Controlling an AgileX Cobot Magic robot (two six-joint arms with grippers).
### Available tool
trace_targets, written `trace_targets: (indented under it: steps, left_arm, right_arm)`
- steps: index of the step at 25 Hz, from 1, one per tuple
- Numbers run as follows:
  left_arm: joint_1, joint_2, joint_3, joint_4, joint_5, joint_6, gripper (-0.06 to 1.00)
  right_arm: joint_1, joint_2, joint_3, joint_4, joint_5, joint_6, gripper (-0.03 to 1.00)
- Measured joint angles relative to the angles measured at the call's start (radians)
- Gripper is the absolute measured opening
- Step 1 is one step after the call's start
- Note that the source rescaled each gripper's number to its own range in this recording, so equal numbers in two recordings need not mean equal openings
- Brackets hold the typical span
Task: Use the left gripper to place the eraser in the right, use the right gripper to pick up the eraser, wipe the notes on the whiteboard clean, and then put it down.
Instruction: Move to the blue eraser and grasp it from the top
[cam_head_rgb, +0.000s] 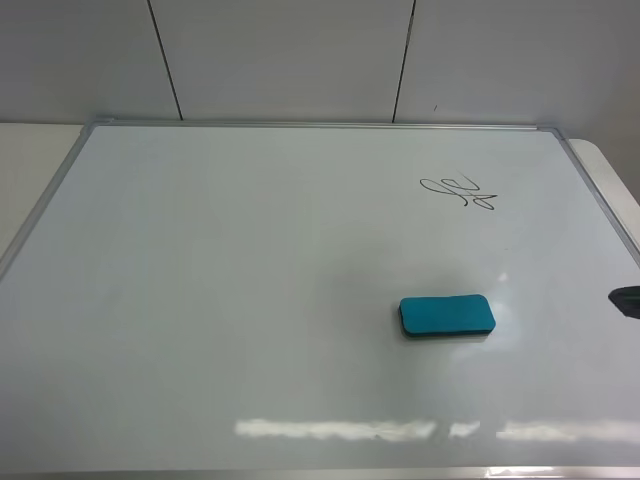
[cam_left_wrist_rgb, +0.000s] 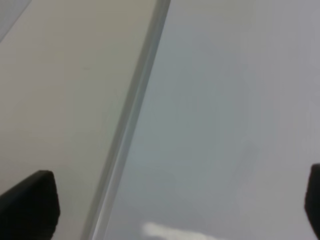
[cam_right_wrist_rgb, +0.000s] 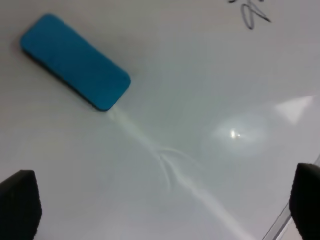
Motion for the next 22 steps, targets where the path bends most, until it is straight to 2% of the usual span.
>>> trace_targets:
  steps: [4, 5, 13, 18, 22]
  left_arm:
    - [0.000, 0.000, 0.000, 0.000, 0.000, 0.000, 1.00]
    - [0.000, 0.000, 0.000, 0.000, 0.000, 0.000, 1.00]
    - [0.000, 0.000, 0.000, 0.000, 0.000, 0.000, 1.00]
    - [0.000, 0.000, 0.000, 0.000, 0.000, 0.000, 1.00]
    - [0.000, 0.000, 0.000, 0.000, 0.000, 0.000, 1.00]
  right_arm:
    - [0.069, 0.290, -0.094, -0.042, -0.048, -0.146, 1.00]
    - [0.069, 0.290, -0.094, -0.042, -0.048, -0.146, 1.00]
    - [0.166, 0.704, -0.170, -0.036, -0.126, -0.433, 1.00]
    - [0.193, 0.769, -0.170, -0.016, -0.205, -0.482, 1.00]
    - [0.194, 0.820, -0.171, 0.024, -0.235, -0.539, 1.00]
